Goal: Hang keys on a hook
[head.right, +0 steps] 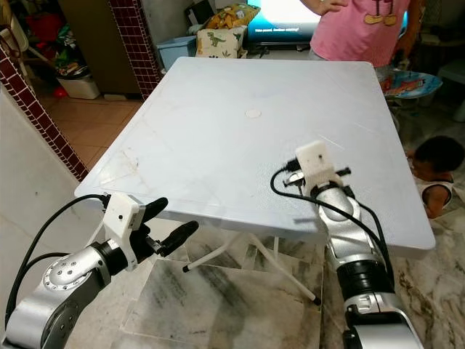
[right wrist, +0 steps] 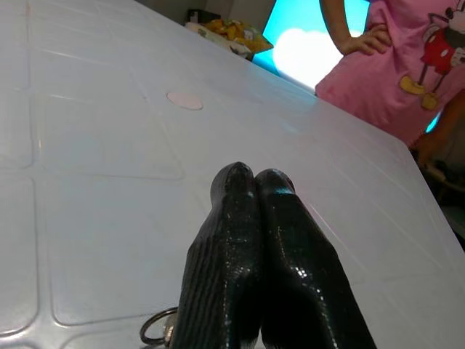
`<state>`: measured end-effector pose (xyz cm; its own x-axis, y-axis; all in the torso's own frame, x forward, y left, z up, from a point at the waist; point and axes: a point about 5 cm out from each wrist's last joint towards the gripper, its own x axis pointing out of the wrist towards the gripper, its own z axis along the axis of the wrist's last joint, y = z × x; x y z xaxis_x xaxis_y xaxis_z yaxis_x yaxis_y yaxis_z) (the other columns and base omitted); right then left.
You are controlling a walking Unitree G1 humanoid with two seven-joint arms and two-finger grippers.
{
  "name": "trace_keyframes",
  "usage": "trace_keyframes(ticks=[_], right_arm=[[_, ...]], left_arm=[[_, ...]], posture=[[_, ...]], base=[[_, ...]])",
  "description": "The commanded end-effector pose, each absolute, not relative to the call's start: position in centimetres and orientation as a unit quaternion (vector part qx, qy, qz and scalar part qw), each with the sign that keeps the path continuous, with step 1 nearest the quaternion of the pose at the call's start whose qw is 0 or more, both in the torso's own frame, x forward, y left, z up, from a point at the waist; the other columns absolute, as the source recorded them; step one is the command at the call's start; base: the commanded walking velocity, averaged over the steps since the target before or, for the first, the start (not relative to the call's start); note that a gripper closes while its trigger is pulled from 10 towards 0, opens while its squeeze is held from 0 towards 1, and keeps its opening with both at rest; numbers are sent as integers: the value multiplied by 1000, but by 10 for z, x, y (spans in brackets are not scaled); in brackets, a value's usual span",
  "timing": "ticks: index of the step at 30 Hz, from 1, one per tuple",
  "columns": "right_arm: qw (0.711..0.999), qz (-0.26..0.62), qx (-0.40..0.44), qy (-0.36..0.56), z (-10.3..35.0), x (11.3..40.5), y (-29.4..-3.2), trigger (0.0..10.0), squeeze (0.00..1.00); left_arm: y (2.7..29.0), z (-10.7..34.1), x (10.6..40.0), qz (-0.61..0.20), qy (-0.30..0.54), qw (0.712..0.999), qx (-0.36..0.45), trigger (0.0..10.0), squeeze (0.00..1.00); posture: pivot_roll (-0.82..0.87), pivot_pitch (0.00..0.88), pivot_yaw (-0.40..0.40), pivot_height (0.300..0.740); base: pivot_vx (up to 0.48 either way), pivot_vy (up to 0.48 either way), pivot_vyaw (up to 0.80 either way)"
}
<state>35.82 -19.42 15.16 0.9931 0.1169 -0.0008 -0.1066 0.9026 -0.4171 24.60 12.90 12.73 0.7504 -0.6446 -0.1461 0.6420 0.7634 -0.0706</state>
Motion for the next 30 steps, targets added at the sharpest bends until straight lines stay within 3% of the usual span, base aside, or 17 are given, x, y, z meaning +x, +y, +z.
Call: trace_keyframes(ticks=[1,2,3,4,8,9,12,19,30], right_arm=[[975,53,-214,-28,158,358,-191,0,0],[975,53,-215,-23,157,358,-192,4471,0],[975,53,-215,-19,155,358,-193,4471,0],[975,52,-216,-13,154,357,-194,10000,1000],[969,70,-235,12,146,355,-199,10000,1000],[969,69,-238,16,146,355,-201,10000,918],[971,65,-229,17,147,356,-204,10000,1000],[966,93,-237,36,139,355,-199,10000,1000],[959,107,-253,66,139,357,-225,10000,1000]], left_arm=[[131,130,247,-339,76,938,-1,10000,0],[131,129,248,-339,76,938,-1,10000,0],[130,129,248,-339,76,938,0,10000,0],[130,129,248,-339,76,938,-1,10000,0],[131,129,248,-339,77,937,-1,10000,0],[131,129,248,-340,77,937,-1,10000,0],[130,129,248,-340,77,937,-2,10000,0],[130,130,248,-341,77,937,-2,10000,0],[129,129,248,-343,78,936,-2,10000,0]], posture=[[75,47,105,740],[76,45,106,740],[76,45,106,740],[76,45,106,740],[75,45,105,740],[74,46,106,740],[73,45,106,740],[73,45,106,740],[77,45,106,740]], base=[[0,0,0],[0,0,0],[0,0,0],[0,0,0],[0,0,0],[0,0,0],[0,0,0],[0,0,0],[0,0,0]])
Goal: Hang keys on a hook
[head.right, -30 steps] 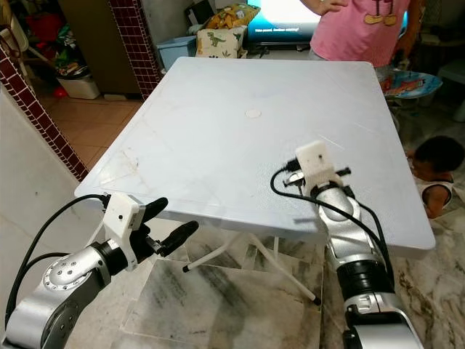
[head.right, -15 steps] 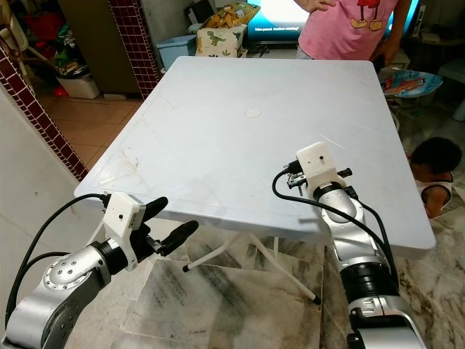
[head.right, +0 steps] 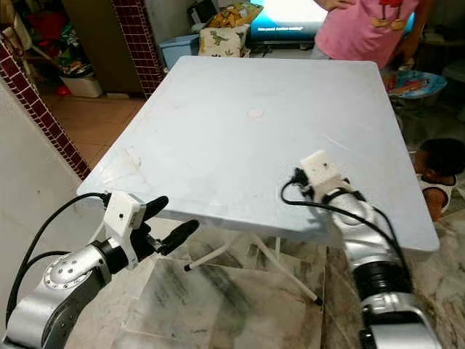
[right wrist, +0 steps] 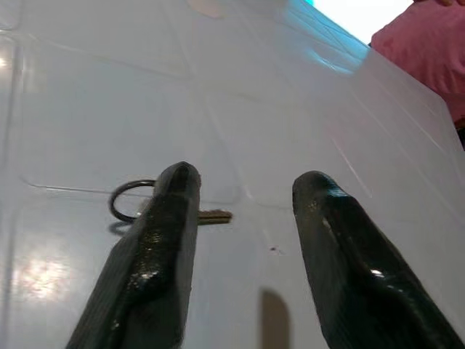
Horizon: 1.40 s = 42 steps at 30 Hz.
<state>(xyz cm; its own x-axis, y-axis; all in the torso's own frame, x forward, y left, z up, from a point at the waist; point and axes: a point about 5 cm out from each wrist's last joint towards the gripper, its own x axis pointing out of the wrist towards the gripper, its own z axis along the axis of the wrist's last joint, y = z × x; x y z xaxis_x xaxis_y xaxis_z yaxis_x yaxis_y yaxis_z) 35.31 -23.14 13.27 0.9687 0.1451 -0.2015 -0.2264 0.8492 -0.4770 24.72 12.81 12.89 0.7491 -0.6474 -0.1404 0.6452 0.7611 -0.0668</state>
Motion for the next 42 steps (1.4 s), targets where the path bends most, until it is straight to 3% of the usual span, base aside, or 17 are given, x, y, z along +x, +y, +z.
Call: trace_keyframes(ticks=[1,4,5,7,8,9,10,29,35,42], right_arm=[[959,111,-253,67,137,357,-223,10000,1000],[959,114,-250,66,136,358,-221,10000,1000],[961,120,-242,64,133,359,-215,10000,745],[962,122,-237,62,132,359,-211,10000,745],[964,122,-228,59,132,361,-204,10000,180],[965,122,-223,57,132,362,-201,10000,180],[968,117,-213,57,132,363,-195,10000,0],[984,-12,-171,50,129,348,-154,10000,0],[991,-27,-102,83,125,344,-133,10000,0],[989,-61,-103,85,127,341,-135,10000,0]], left_arm=[[129,129,248,-343,78,936,-3,10000,0],[129,129,248,-344,78,936,-3,10000,0],[129,129,247,-344,78,936,-3,10000,0],[129,129,247,-344,79,936,-2,10000,0],[130,129,247,-344,78,936,-2,10000,0],[130,129,247,-344,78,936,-1,10000,0],[130,130,248,-343,78,936,-1,10000,0],[128,130,247,-347,74,935,-8,10000,0],[128,130,247,-348,74,935,-9,10000,0],[127,130,245,-350,74,934,-11,10000,0]], posture=[[77,45,106,740],[77,45,106,740],[78,45,105,740],[78,45,105,740],[78,45,105,740],[78,45,105,740],[78,45,105,740],[77,39,100,740],[82,39,97,740],[83,42,97,740]], base=[[0,0,0],[0,0,0],[0,0,0],[0,0,0],[0,0,0],[0,0,0],[0,0,0],[0,0,0],[0,0,0],[0,0,0]])
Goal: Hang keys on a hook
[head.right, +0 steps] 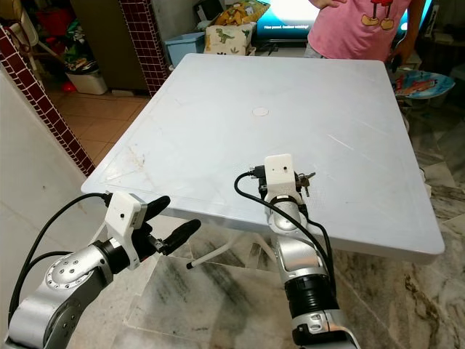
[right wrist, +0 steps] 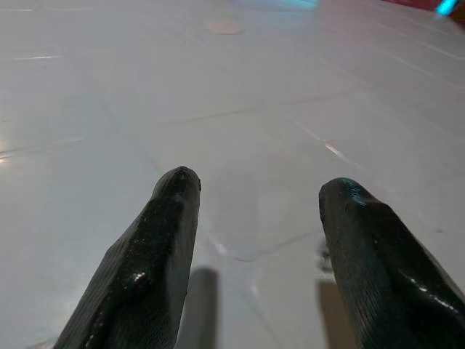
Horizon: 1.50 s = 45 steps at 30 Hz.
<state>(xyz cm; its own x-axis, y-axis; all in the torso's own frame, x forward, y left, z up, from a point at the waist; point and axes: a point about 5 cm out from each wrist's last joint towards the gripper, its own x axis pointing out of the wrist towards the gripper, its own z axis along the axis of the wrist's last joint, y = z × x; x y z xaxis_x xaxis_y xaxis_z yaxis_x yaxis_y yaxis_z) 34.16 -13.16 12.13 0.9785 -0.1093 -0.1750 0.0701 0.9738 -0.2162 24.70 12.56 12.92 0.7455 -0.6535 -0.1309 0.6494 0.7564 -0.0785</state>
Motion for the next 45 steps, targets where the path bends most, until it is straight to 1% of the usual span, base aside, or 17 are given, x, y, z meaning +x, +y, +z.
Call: trace_keyframes(ticks=[1,2,10,14,19,20,21,22,23,24,25,30,36,43,44,45], right_arm=[[989,-61,-103,84,127,341,-135,10000,0],[989,-63,-106,83,127,340,-135,10000,1000],[985,-82,-131,82,125,334,-138,10000,1000],[985,-83,-118,99,118,332,-137,10000,1000],[986,-84,-110,96,117,335,-137,10000,984],[986,-88,-111,92,118,337,-138,10000,690],[986,-88,-111,92,118,337,-138,10000,690],[986,-93,-106,90,118,340,-139,10000,239],[985,-98,-105,91,118,341,-140,10000,133],[985,-98,-105,91,118,341,-140,10000,133],[986,-106,-96,91,118,342,-142,10000,0],[985,-126,-73,91,120,349,-145,10000,0],[985,-132,-49,100,118,354,-143,10000,0],[983,-143,-29,108,115,359,-147,10000,0],[983,-144,-27,109,114,359,-148,8784,0],[983,-147,-25,110,114,360,-149,5294,0]], left_arm=[[127,130,245,-350,74,934,-11,10000,0],[127,130,245,-350,74,934,-12,10000,0],[125,130,245,-352,74,933,-13,10000,0],[124,129,245,-353,73,933,-14,10000,0],[124,130,245,-353,72,933,-14,10000,0],[124,130,246,-353,71,933,-15,10000,0],[124,130,246,-353,71,933,-15,10000,0],[124,130,246,-354,71,932,-15,10000,0],[123,130,246,-355,71,932,-15,10000,0],[123,130,246,-355,71,932,-15,10000,0],[123,131,246,-356,70,932,-16,10000,0],[122,132,246,-359,66,931,-17,10000,0],[121,133,245,-361,67,930,-18,10000,0],[121,132,243,-361,69,930,-17,10000,0],[121,132,243,-361,69,930,-17,10000,0],[121,132,243,-361,69,930,-17,10000,0]], posture=[[80,44,98,740],[80,44,98,740],[80,44,98,740],[80,44,98,740],[80,44,98,740],[76,47,101,740],[76,47,101,740],[76,47,101,740],[77,44,103,740],[77,44,103,740],[77,44,103,740],[78,50,106,740],[84,52,107,740],[89,59,108,740],[92,60,110,740],[92,60,110,740]], base=[[0,0,0],[0,0,0],[0,0,0],[0,0,0],[0,0,0],[0,0,0],[0,0,0],[0,0,0],[0,0,0],[0,0,0],[0,0,0],[0,0,0],[0,0,0],[0,0,0],[0,0,0],[0,0,0]])
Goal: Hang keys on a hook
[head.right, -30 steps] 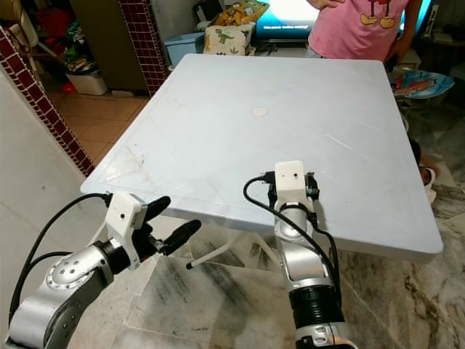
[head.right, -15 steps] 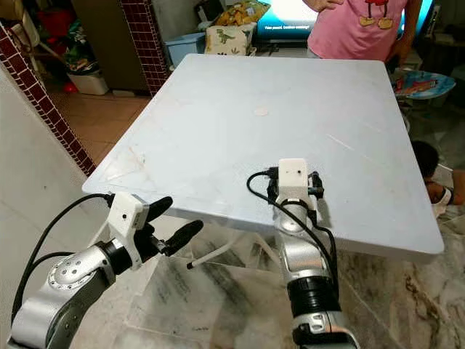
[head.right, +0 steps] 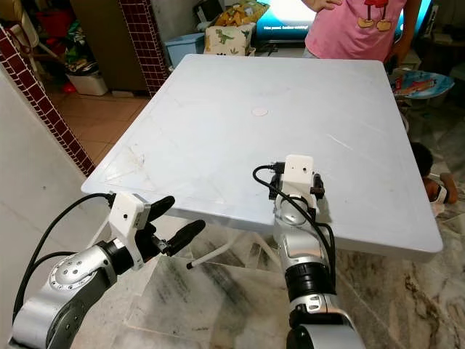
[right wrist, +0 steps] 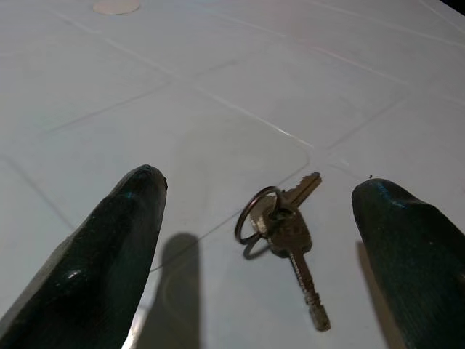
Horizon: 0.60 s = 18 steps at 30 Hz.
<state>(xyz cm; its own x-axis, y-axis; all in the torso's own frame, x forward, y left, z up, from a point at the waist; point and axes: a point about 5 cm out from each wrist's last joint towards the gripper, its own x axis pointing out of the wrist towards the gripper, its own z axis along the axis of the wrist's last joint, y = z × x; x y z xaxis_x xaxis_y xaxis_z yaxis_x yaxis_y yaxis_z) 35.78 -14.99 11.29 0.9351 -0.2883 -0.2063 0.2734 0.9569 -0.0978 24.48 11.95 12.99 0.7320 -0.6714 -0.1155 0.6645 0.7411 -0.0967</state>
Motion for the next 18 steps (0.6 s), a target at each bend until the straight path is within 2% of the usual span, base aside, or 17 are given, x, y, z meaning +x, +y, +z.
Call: trace_keyframes(ticks=[1,2,18], right_arm=[[983,-148,-25,110,114,361,-149,5294,0],[982,-152,-19,113,113,362,-151,0,0],[979,-159,0,125,106,364,-151,0,0]], left_arm=[[122,132,242,-362,69,930,-17,10000,0],[122,132,242,-362,70,929,-17,10000,0],[122,133,242,-363,71,929,-15,10000,0]], posture=[[94,61,110,740],[94,61,110,740],[99,56,111,740]], base=[[0,0,0],[0,0,0],[0,0,0]])
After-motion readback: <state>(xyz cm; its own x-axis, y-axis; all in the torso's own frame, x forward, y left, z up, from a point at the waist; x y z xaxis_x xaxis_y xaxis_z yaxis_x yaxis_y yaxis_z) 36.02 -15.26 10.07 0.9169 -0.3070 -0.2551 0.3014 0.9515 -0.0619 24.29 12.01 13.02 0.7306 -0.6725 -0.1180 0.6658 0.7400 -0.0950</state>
